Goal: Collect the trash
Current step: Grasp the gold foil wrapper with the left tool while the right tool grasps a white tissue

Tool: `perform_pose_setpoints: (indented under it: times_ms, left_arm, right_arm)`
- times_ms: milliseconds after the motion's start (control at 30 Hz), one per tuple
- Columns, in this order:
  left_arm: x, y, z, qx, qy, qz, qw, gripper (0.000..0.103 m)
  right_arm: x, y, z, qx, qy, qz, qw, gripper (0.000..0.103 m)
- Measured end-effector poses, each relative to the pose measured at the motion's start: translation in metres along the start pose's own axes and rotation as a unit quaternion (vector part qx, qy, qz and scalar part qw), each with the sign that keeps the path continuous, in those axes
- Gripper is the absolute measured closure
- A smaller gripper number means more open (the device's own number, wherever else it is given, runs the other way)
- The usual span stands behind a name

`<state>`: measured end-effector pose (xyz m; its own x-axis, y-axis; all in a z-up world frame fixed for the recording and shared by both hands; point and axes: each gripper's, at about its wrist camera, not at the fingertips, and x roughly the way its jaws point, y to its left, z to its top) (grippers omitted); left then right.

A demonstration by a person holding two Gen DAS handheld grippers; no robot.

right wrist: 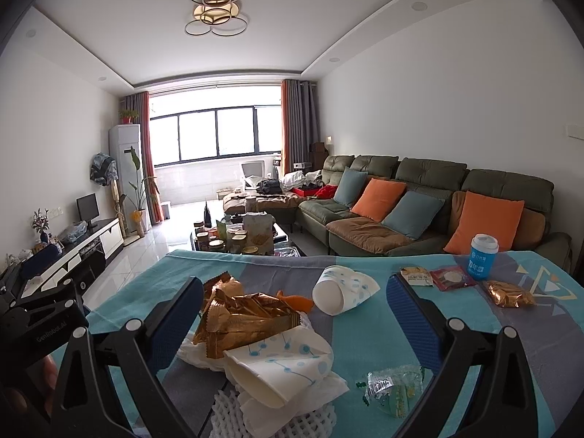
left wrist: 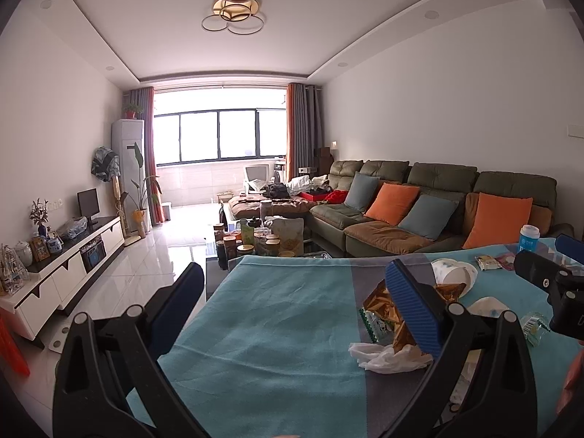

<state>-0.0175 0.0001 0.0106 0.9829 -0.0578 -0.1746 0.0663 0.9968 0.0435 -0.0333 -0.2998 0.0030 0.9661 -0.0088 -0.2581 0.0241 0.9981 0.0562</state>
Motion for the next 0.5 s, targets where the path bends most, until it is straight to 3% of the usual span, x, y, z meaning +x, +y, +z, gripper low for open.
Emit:
perform_pose_setpoints:
  times_ms: [300,500]
  left_arm:
    - [0.014,-0.011,-0.008,0.016,0.037,-0.030,0.9987,0.005]
    - [0.040,-0.019,-0.020,0.017,0.110,-0.090,0.9897,0.005]
  right_arm:
    - [0.011,-0.007,-0.005,0.000,0.031,0.012,0.999,0.006]
    - [0.029,-0.011,-0.014,-0.003,0.094,0.036,0.995,0.006]
